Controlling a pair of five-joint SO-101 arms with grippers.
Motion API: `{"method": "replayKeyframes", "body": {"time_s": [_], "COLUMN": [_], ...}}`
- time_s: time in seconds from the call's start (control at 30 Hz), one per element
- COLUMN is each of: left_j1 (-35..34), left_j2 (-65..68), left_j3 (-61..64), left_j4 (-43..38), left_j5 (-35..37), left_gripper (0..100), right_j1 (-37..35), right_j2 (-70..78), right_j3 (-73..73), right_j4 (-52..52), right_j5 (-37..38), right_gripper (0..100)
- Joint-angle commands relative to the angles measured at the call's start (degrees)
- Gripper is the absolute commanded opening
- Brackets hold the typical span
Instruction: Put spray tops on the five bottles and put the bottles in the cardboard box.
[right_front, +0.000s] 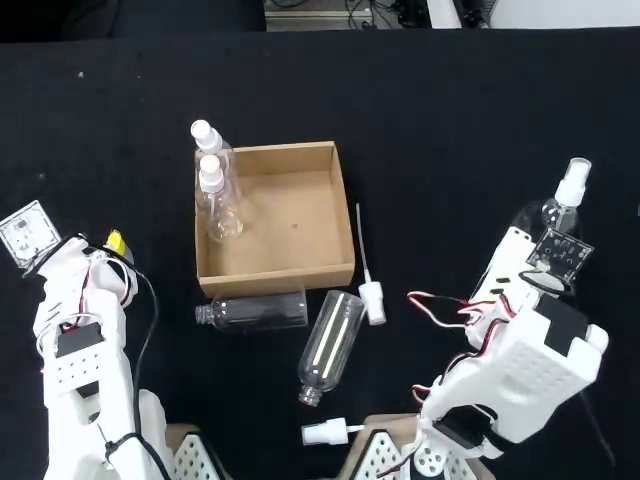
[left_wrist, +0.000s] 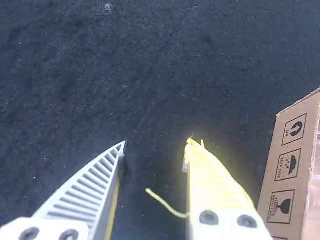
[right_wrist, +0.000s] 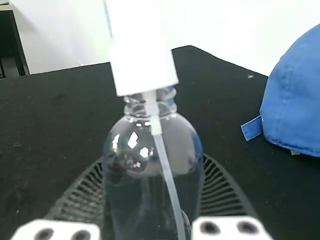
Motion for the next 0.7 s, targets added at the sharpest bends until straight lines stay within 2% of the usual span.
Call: {"method": "replayKeyframes", "body": {"time_s": [0.0,0.13,0.37,0.67], "left_j1": [-0.13,-0.13,-0.13,-0.13], "left_j2": [-1.23,-1.23,-1.23,-1.23], "left_j3": [-0.57,-0.57,-0.57,-0.57], "left_j4": [-1.41,-1.41,-1.41,-1.41], "left_j5": [0.26,0.26,0.26,0.26], "left_gripper": [16,16,16,16], "right_j1": [-1.93,-3.69,-4.57,-4.13], "right_j2": [-0.04,-0.4,-0.4,-0.4], "right_j3": [1.1,2.59,2.77,2.42], "right_j4": [-0.53,-0.53,-0.53,-0.62], "right_j5": [0.53,0.53,0.62,0.62], "right_gripper": [11.0,12.0,25.9,25.8]}}
